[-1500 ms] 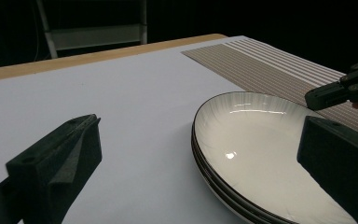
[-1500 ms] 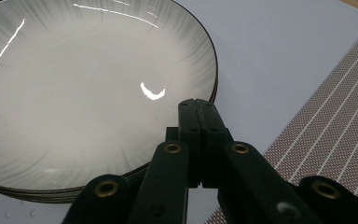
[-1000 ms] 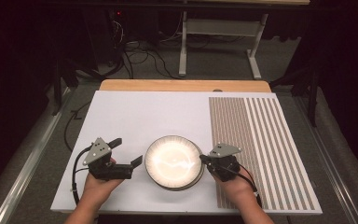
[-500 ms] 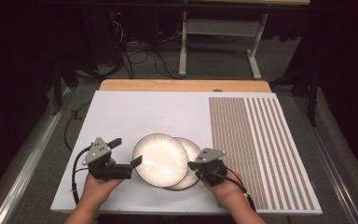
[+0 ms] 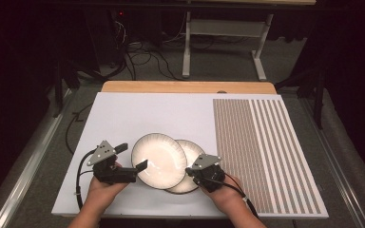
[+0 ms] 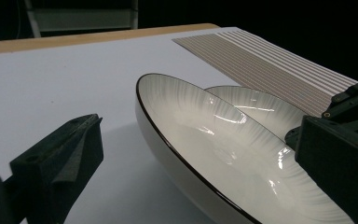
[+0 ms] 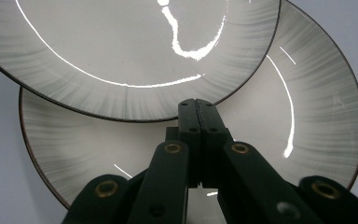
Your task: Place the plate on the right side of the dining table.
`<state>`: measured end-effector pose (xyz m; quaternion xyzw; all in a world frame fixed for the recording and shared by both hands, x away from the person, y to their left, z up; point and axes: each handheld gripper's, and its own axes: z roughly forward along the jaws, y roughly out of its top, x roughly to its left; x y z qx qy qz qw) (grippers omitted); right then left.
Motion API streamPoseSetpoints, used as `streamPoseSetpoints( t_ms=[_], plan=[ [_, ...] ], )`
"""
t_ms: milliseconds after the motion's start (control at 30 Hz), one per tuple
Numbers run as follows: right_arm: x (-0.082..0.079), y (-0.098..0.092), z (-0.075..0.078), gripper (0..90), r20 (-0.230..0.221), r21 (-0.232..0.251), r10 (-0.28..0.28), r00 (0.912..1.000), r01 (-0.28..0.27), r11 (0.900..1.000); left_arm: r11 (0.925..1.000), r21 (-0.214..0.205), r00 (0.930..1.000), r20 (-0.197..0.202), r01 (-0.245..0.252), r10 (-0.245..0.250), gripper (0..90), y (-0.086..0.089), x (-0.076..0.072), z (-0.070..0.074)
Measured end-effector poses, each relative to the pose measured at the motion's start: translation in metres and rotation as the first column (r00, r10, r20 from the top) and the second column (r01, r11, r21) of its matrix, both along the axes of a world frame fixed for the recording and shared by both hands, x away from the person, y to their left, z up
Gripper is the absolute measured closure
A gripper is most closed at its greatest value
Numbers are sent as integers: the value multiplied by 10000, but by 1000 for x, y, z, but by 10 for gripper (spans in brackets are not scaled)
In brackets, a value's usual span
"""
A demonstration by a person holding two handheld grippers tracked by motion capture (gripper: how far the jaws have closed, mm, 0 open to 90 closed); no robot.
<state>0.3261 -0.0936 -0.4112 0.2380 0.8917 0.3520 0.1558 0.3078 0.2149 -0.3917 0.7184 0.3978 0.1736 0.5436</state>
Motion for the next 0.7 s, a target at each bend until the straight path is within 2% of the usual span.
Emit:
streamPoseSetpoints(
  t_ms=[100, 133, 167, 200, 333, 367, 433, 467, 567, 600, 633, 700],
  plan=[
    [0, 0, 0, 900, 21, -19, 2, 10000, -2, 10000, 10000, 4, 9997, -215, 64, -64, 37, -2, 1, -2],
    [0, 0, 0, 900, 22, -24, -1, 10000, 1, 10000, 9999, -19, 9982, -582, 146, -146, 44, -4, 3, -4],
    [0, 0, 0, 900, 31, -30, -5, 10000, 5, 10000, 9998, -75, 9970, -752, 173, -178, 50, -5, 4, -5],
    [0, 0, 0, 900, 31, -30, -5, 10000, 5, 10000, 9998, -75, 9970, -752, 173, -178, 59, -5, 4, -5],
    [0, 0, 0, 900, 52, -50, -20, 10000, 20, 10000, 9995, -256, 9910, -1320, 209, -241, 101, -8, 6, -8],
    [0, 0, 0, 900, 71, -52, -24, 10000, 25, 10000, 9990, -367, 9865, -1612, 236, -292, 143, -10, 7, -9],
    [0, 0, 0, 900, 129, -131, 47, 9999, -45, 9999, 9988, -439, 9804, -1945, 230, -311, 163, -11, 9, -11],
    [0, 0, 0, 900, 129, -131, 47, 9999, -45, 9999, 9988, -439, 9804, -1945, 230, -311, 171, -11, 9, -11],
    [0, 0, 0, 900, 161, -156, 57, 9999, -55, 9999, 9977, -608, 9695, -2413, 283, -422, 194, -13, 11, -13],
    [0, 0, 0, 900, 172, -162, 60, 9998, -58, 9999, 9978, -620, 9617, -2712, 241, -401, 215, -15, 11, -14],
    [0, 0, 0, 900, 172, -162, 60, 9998, -58, 9999, 9978, -620, 9617, -2712, 241, -401, 220, -15, 11, -14],
    [0, 0, 0, 900, 175, -165, 57, 9998, -54, 9998, 9977, -632, 9536, -2981, 244, -422, 237, -15, 12, -15]
  ],
)
